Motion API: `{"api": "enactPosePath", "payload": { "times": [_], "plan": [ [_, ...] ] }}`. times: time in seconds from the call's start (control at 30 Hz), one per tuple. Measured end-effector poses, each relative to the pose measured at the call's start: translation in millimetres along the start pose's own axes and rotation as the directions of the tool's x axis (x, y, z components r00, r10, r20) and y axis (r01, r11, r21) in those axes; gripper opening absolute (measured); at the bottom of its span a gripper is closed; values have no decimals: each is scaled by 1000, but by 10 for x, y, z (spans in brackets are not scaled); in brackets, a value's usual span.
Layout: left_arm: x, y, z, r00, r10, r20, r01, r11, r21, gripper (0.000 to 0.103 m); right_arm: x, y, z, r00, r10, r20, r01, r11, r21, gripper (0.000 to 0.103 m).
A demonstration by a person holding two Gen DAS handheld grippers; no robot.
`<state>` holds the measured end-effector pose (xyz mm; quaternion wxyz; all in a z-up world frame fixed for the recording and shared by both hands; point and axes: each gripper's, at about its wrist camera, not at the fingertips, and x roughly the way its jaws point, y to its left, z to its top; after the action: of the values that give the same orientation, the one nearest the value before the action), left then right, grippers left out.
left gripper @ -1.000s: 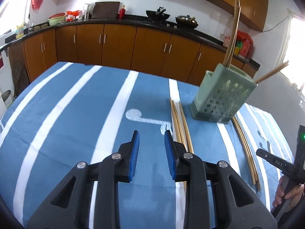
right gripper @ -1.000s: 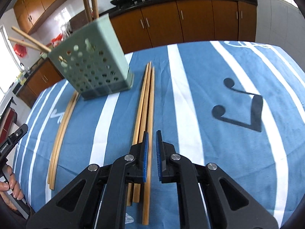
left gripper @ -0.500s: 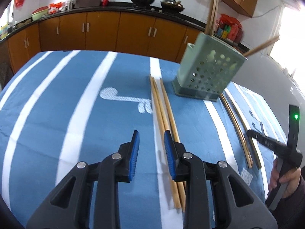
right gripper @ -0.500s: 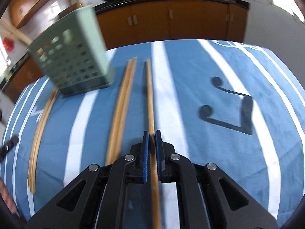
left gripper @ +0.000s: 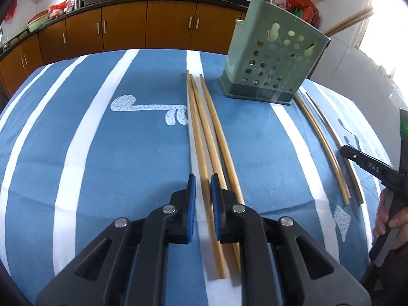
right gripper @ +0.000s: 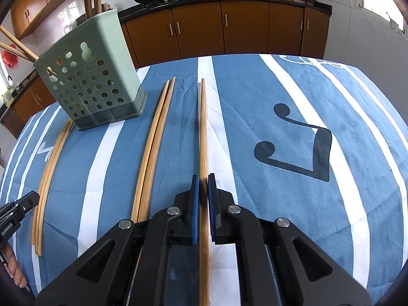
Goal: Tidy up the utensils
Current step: 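Close the left gripper on a chopstick while the right gripper grasps another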
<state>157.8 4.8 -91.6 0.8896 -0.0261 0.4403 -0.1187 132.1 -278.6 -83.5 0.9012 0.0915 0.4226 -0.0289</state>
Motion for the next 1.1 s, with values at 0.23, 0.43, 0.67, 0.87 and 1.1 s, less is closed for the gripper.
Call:
{"api": "enactPosePath", "payload": {
  "times": [0.23, 0.43, 0.67, 0.87, 1.1],
  "plan": [
    [67, -56, 73, 999, 50, 12, -50, 999, -1, 14, -21, 21, -31, 1000, 12, -1, -12, 1000, -6, 8],
    [97, 75, 146, 996, 90, 15, -89, 996, -31, 8, -13, 30, -33, 1000, 9, 7, -9, 1000, -29, 8],
    [90, 472, 260, 990, 137, 22, -133, 985, -111, 8, 47, -23, 28, 999, -19, 27, 20, 999, -30, 8],
    [75, 526, 244, 992, 121, 40, -116, 987, -114, 10, 55, -35, 20, 999, -22, 33, 23, 999, -33, 8],
    [68, 593, 220, 996, 72, 48, -63, 985, -162, 10, 58, -22, 17, 999, -31, 33, 32, 999, -39, 8]
  ]
}}
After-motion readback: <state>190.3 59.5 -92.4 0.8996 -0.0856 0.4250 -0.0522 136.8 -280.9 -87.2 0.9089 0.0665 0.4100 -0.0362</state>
